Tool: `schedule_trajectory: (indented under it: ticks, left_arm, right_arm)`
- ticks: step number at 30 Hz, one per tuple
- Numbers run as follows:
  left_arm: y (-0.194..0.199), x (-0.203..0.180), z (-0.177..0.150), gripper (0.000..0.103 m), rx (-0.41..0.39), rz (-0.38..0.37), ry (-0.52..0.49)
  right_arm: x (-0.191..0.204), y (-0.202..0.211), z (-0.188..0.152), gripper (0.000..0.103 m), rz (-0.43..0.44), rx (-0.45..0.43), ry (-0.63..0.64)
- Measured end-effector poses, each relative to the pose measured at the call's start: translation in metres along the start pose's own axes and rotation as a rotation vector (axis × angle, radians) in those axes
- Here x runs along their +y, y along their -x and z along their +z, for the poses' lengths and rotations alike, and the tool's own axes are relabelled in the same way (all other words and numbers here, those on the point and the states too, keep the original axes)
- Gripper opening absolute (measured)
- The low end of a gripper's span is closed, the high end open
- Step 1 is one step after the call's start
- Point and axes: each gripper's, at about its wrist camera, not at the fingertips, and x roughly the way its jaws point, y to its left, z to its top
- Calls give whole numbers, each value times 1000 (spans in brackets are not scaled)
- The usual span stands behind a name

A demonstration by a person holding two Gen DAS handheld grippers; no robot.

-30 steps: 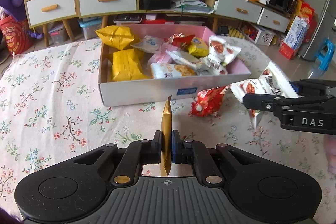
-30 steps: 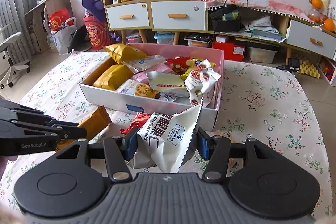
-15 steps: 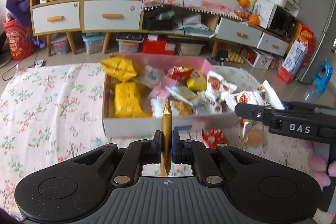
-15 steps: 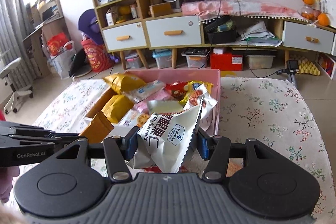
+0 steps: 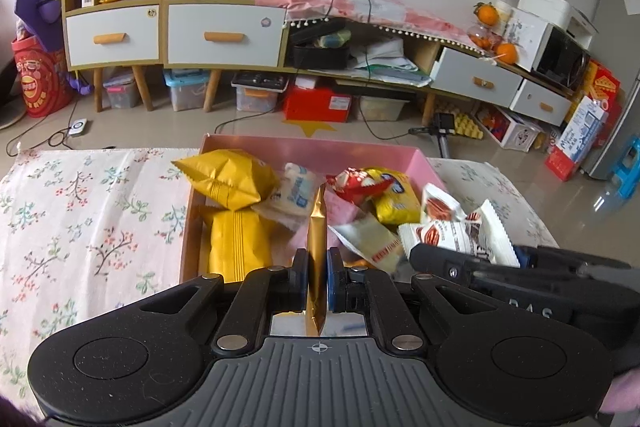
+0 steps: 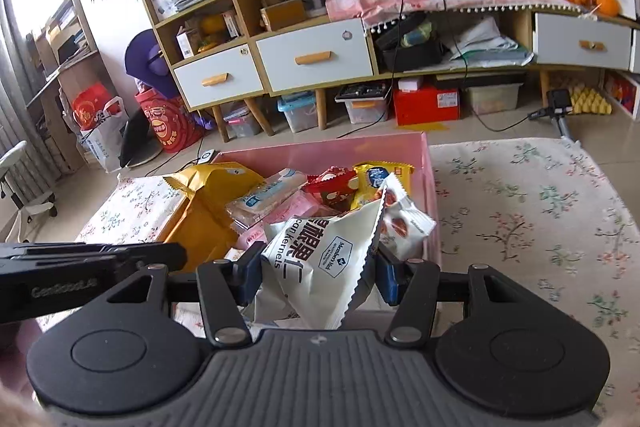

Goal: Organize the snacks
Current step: 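Carry the yellow bar and white packet over the pink box with both tools, then lower both snacks into the pink box and open both tools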

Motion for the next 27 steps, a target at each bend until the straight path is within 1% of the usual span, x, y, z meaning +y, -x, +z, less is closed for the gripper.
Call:
schedule_trajectory:
  ticks: [5, 11, 15, 18, 20, 21, 22, 24, 26, 27]
  left_arm:
    - [-15, 4, 6, 7, -2, 2, 17]
    - [-26, 5, 14, 7, -11, 8, 26]
    - [-34, 9, 16, 7, -3, 1, 65]
    - [-36, 11, 16, 8, -7, 11, 62]
    - [-34, 11, 15, 10, -13, 17, 62]
    - [-33, 11, 15, 11, -13, 15, 60]
    - [-32, 11, 14, 12, -10, 12, 55]
    - [-29, 12, 13, 17, -8, 17, 46]
    - [-26, 12, 10, 24, -7, 19, 37]
    - [-24, 12, 8, 27, -6, 22, 32]
  right_arm:
    - [2, -9, 2, 52, 18, 12, -33]
    - [7, -15, 4, 52, 27, 22, -40]
    - [6, -18, 4, 52, 11, 28, -43]
    - [4, -19, 4, 54, -8, 35, -42]
    - [4, -17, 5, 58, -22, 28, -40]
    - [4, -15, 6, 63, -30, 21, -39]
    - [3, -14, 7, 65, -33, 15, -40]
    - [1, -11, 9, 66, -33, 5, -48]
    - [-1, -8, 11, 67, -31, -1, -63]
    - [-1, -7, 11, 69, -29, -4, -66]
